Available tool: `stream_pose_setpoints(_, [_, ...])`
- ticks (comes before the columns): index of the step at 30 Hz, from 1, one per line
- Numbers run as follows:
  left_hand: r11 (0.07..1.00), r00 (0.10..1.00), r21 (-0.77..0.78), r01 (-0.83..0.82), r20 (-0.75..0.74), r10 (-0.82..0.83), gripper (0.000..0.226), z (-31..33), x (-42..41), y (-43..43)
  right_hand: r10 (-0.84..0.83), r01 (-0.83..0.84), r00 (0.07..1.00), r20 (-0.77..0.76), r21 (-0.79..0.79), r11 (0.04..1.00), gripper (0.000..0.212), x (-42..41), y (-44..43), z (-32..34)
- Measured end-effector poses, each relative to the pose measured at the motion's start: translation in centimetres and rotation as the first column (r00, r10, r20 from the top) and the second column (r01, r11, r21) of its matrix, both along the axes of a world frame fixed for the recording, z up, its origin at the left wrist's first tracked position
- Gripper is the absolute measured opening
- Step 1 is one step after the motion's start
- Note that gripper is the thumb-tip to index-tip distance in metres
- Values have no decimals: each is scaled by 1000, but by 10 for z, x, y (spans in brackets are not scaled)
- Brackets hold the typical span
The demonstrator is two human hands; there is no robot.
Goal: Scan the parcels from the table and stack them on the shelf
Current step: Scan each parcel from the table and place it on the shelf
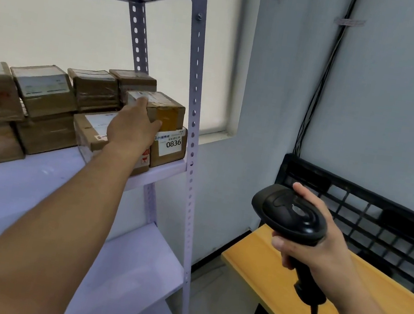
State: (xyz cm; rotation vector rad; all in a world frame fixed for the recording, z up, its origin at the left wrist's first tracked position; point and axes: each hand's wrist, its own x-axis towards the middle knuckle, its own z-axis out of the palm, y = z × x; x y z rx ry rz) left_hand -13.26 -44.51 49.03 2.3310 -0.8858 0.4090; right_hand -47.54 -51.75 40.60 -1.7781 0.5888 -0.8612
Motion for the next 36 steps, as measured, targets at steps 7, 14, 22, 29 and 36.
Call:
stream_pose_setpoints(7, [999, 999, 7, -33, -19, 33, 91, -1, -23, 13, -29, 29, 999, -16, -19, 999, 95, -28, 10, 0])
stream_pose_setpoints(14, [977, 987, -194, 85, 149, -57, 80, -47, -104, 34, -20, 20, 1000, 21, 0, 1000, 95, -92, 23, -6])
stream_pose_setpoints(22, [945, 956, -184, 270, -68, -286, 76, -133, -279, 33, -61, 57, 997, 38, 83, 995, 97, -204, 46, -26])
stream_pose_setpoints(29, [899, 885, -48, 436, -157, -438, 75, -177, -437, 32, -105, 97, 992, 63, 127, 987, 92, -327, 68, -50])
stream_pose_setpoints(36, [825, 812, 11, 565, -185, -554, 75, -199, -566, 26, -216, 203, 974, 68, 162, 966, 92, -443, 84, -63])
